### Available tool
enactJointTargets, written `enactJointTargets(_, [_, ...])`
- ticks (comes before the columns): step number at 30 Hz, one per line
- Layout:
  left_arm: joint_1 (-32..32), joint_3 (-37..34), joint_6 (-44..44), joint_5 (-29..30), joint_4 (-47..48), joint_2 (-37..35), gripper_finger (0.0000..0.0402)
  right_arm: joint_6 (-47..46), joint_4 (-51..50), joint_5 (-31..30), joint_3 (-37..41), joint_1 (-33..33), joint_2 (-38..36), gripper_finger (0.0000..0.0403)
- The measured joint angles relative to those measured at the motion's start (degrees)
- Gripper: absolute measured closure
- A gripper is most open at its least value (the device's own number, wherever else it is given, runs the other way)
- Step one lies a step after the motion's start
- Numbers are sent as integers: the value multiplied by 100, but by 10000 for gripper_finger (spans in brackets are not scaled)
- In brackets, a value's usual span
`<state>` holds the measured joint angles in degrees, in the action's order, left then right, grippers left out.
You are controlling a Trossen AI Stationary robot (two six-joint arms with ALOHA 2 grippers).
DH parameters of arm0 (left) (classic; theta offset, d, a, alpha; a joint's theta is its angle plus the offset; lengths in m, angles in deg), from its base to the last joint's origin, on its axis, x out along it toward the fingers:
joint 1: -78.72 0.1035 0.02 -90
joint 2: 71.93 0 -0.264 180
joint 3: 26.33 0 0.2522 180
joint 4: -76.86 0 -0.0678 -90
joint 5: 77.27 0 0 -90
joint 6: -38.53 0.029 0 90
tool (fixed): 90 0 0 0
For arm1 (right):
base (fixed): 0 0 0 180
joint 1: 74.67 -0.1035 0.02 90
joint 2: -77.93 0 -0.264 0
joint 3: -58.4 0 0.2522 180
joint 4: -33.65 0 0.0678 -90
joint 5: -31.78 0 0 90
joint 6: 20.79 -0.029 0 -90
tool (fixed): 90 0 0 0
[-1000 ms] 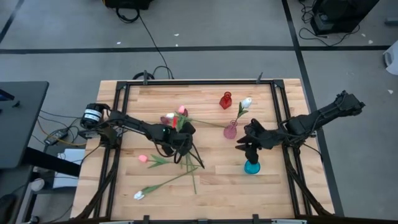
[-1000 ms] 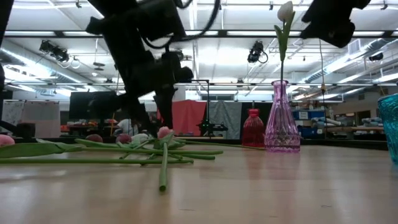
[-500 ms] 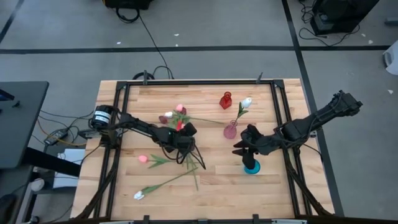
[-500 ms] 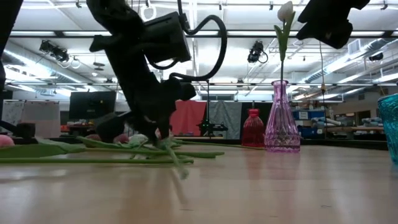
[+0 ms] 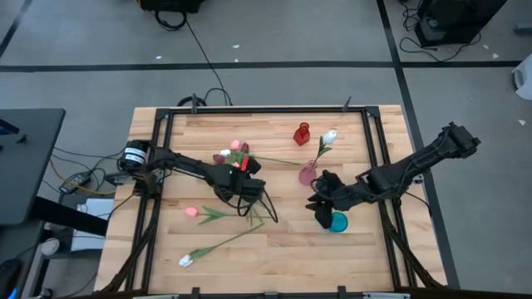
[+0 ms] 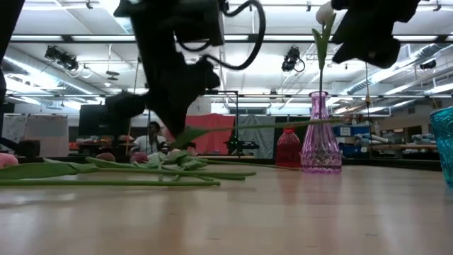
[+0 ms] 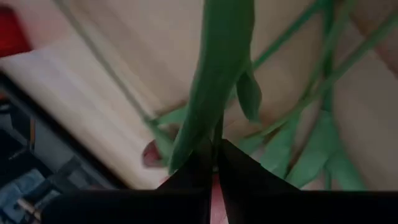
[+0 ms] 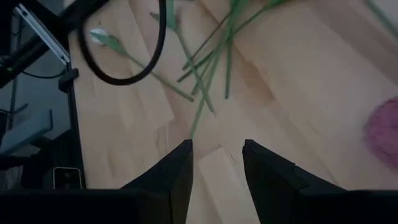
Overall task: Sort flowers into vase by color
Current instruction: Put the center pink tulip into the red vase
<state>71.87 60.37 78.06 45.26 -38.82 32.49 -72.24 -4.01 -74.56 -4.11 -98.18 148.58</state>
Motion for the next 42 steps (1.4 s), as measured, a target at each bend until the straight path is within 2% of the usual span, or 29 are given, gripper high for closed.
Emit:
enactJointTargets(7, [0,527,-1102,56,914,-66,377,158,278,-161,0,5,344,252])
enactJointTargets(11, [51,501,-1350,70,826,-230,377,170,391,-549,0,-37,388,252])
enactJointTargets(23, [160,492,-1585,790,687,-285,377,148,797,111,0,212,787,252])
enactJointTargets(29, [160,495,-1585,824,638,-286,377,147,679,148,0,348,905,256])
enactJointTargets(32, [160,495,-1585,812,637,-286,377,115,643,92,0,367,889,278])
enactJointTargets(35, [160,495,-1576,686,622,-286,367,82,617,115,0,380,887,323])
enactJointTargets(38, [160,495,-1582,506,585,-286,335,4,510,143,0,385,894,380])
enactJointTargets(42, [160,495,-1658,349,452,-286,274,-284,334,108,0,407,894,382])
